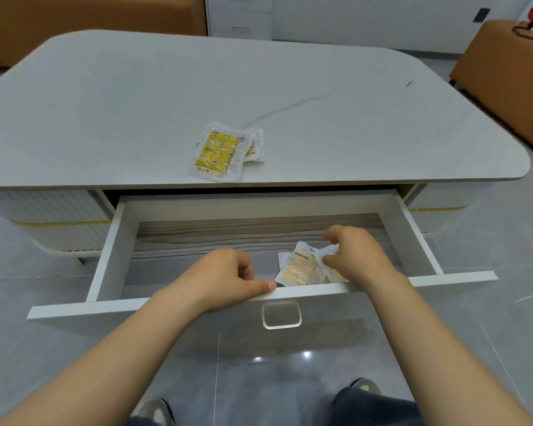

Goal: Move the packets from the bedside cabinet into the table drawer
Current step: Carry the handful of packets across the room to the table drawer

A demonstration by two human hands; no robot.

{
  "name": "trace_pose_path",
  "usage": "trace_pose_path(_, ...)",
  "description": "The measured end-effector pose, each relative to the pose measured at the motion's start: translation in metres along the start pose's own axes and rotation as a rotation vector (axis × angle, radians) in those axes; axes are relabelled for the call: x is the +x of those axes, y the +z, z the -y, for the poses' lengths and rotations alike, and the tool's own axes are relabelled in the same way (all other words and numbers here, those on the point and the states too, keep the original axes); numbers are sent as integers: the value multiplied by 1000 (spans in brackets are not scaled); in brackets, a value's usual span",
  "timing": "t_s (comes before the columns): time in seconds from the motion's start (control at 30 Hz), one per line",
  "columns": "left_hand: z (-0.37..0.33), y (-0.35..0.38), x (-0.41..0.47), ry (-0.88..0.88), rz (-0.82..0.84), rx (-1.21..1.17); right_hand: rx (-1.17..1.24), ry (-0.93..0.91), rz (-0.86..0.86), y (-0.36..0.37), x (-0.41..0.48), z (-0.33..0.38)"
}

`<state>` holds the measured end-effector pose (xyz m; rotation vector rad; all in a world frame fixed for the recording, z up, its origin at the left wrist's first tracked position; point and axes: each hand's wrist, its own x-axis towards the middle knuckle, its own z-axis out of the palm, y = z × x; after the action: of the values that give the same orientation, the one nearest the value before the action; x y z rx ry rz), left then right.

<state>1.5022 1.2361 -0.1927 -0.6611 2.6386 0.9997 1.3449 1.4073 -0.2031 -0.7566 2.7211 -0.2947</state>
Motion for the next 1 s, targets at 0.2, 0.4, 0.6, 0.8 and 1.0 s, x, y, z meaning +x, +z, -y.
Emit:
trace_pose_path(0.2, -7, -46, 17, 21, -354, -54, -36, -170, -66, -19, -12, 16)
trace_pose_path(0.4, -4, -84, 59, -14, -628, -5, -11, -276, -77, -33, -25, 32)
trace_pose_path(0.6, -12, -103, 105, -215, -637, 115, 43, -293, -85, -39, -28, 28)
trace_pose_path(0.8, -10, -112, 142, -311, -513, 134, 70, -306, -130, -42, -25, 23)
trace_pose_path(1.0, -23, -119, 157, -240, -442, 88, 114, -292, -123, -40, -23, 21)
